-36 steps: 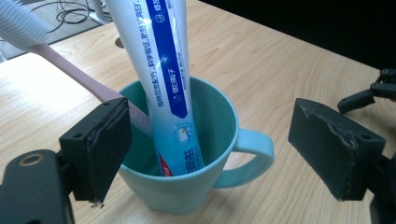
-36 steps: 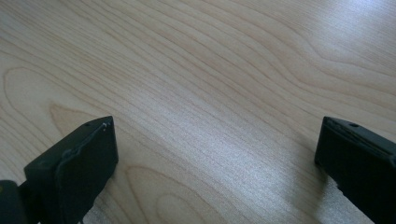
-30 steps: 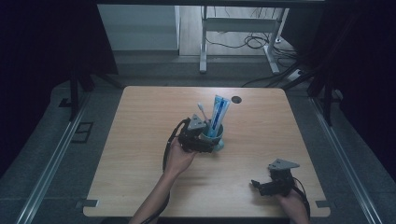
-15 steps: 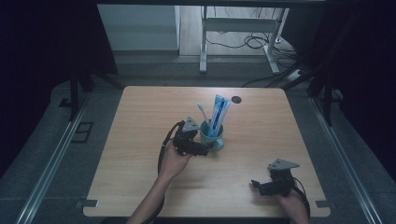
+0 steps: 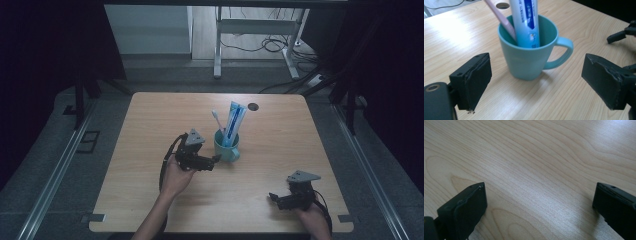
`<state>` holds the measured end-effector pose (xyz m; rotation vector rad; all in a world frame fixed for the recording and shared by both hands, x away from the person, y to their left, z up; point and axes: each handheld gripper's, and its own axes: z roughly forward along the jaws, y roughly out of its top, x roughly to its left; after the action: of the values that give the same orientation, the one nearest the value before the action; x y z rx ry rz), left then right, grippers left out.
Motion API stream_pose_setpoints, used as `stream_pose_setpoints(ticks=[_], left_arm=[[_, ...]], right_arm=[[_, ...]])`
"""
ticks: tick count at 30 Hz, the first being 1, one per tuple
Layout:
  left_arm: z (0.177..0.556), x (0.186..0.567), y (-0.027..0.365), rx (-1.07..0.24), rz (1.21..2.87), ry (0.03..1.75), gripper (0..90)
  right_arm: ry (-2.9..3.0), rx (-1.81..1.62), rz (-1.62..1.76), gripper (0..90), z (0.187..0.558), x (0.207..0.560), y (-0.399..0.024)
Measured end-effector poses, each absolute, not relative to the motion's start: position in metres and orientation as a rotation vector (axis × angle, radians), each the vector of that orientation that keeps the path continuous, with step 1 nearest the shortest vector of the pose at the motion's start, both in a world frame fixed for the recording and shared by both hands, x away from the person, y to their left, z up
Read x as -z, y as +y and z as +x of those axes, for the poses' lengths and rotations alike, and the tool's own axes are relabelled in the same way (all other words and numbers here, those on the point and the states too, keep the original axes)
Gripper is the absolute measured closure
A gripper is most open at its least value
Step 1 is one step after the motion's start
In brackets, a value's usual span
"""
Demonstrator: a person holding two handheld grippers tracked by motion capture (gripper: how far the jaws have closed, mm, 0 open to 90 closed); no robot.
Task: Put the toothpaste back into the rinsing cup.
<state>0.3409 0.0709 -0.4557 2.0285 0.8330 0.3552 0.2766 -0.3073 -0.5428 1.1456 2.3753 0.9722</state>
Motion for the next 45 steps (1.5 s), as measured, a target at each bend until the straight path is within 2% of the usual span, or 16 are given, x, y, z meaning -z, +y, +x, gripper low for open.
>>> stream_pose_setpoints(ticks=[29, 45], left_arm=[[0.306, 0.468, 0.118, -0.38, 2.027, 0.9, 9.7], [0.284, 0.493, 0.134, -0.371, 2.03, 0.941, 9.7]], right_arm=[[2.373, -0.971, 1.154, 0.0, 0.276, 0.543, -0.307], [2.373, -0.971, 1.154, 0.0, 0.276, 0.543, -0.307]])
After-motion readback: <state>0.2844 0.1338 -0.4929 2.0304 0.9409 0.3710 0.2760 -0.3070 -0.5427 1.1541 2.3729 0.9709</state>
